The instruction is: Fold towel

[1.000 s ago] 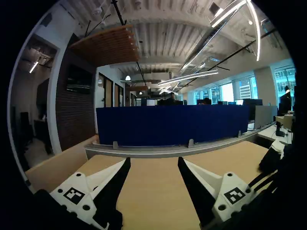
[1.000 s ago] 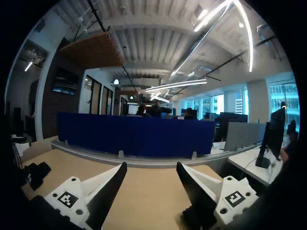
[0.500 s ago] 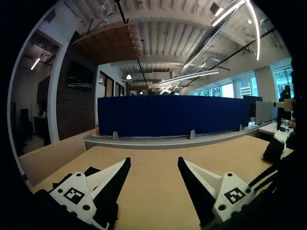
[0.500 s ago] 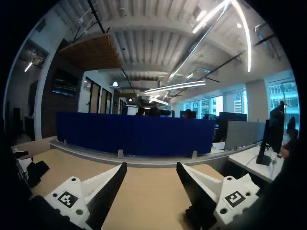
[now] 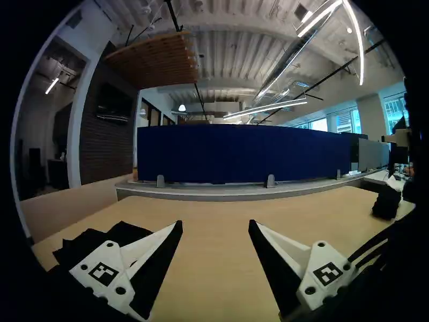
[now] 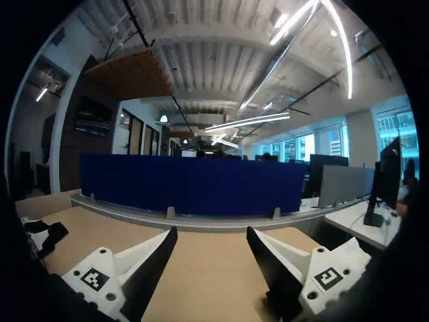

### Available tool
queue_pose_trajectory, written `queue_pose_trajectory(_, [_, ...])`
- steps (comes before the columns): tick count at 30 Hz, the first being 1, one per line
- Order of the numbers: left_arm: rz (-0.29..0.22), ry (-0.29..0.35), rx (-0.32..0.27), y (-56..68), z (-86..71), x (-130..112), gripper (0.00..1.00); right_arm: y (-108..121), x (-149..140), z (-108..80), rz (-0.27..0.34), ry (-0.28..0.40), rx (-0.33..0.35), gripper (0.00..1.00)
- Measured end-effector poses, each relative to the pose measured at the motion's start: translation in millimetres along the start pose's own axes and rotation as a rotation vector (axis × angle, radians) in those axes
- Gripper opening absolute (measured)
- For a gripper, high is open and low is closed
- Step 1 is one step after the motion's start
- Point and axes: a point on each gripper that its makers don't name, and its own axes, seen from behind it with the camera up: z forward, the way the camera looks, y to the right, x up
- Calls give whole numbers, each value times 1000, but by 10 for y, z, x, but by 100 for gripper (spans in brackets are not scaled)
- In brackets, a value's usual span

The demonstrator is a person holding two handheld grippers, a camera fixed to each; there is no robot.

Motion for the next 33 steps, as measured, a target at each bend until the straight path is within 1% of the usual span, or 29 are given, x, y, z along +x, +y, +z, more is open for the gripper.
queue_pose_trajectory(9, [-23, -19, 4, -52, 38, -219, 91, -9, -59, 46, -10, -2, 7, 100])
queue_pose_trajectory(12, [-18, -21, 7, -66, 57, -266, 91, 4, -67, 58, -10, -4, 6, 100])
queue_pose_trajectory(18, [0, -12, 7, -69, 62, -252, 91, 24, -80, 61, -8, -5, 9, 100])
queue_pose_trajectory(24, [16, 23, 13, -41, 20, -190, 91, 37, -89, 60, -7, -3, 6, 100])
queue_pose_trajectory(30, [16, 19, 12, -26, 9, -213, 91, 127, -43, 47, -26, 17, -7, 100])
queue_pose_trajectory(33, [18, 20, 12, -26, 6, -216, 91, 180, -34, 31, -23, 26, -14, 100])
